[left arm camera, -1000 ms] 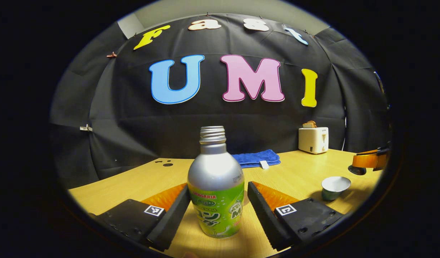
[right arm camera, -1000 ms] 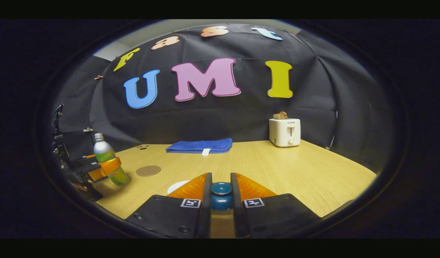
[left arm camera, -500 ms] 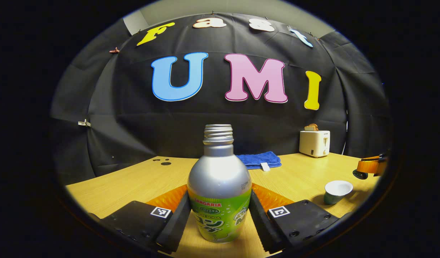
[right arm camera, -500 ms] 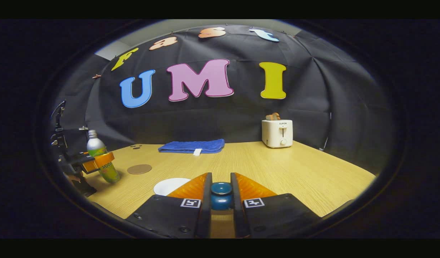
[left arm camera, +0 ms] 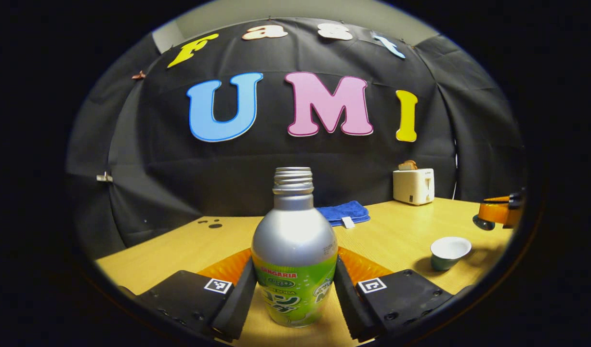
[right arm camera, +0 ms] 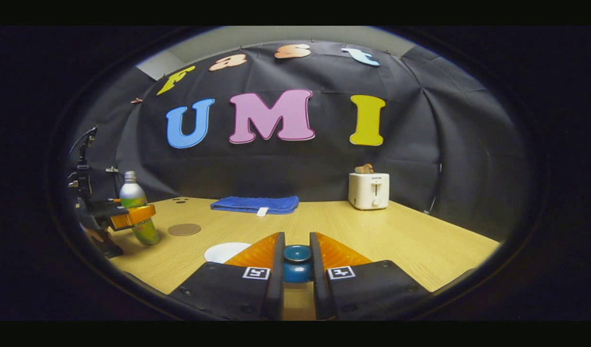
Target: Open the teacup lid with one hand, grasp the water bottle and pour water into the teacup with the other hand; after pouring, place the water bottle on the coaster and then close the teacup lid.
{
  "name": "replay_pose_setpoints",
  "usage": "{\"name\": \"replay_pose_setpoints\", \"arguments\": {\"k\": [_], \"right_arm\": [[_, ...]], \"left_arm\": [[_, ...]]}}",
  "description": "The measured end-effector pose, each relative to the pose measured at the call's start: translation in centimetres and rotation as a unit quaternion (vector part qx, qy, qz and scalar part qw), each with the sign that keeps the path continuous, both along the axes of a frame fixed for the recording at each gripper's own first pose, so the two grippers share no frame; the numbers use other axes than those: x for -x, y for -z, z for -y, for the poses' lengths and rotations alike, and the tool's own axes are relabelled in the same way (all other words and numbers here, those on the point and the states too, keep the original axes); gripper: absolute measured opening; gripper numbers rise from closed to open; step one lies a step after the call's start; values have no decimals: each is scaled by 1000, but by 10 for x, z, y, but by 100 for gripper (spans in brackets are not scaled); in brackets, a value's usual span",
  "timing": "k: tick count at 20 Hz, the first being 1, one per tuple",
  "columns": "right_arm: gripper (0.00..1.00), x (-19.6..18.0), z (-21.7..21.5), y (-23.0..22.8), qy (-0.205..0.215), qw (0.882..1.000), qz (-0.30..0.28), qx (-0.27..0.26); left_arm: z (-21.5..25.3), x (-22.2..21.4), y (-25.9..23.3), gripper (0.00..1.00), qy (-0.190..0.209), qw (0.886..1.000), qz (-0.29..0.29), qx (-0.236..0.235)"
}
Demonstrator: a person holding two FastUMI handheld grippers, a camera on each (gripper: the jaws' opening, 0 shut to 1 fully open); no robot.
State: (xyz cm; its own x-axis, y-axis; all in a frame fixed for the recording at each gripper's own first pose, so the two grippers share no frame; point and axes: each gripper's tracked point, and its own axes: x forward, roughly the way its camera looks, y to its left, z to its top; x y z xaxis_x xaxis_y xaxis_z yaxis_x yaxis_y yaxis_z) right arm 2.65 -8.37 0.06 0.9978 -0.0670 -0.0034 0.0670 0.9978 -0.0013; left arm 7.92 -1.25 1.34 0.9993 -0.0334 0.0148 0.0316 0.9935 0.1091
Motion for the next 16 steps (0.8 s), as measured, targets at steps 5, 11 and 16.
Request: {"name": "replay_pose_setpoints", "arguments": {"k": [5, 11, 16], "right_arm": [[31, -4, 8, 1, 3, 1000, 0, 0], [29, -5, 17, 1, 0, 1000, 1, 0], [34, -4, 12, 1, -11, 1000, 0, 0]], "left_arm": [[23, -6, -22, 80, 27, 993, 15, -111], [50, -19, -7, 80, 63, 950, 1, -306], [80, -24, -1, 80, 109, 892, 17, -437]]}}
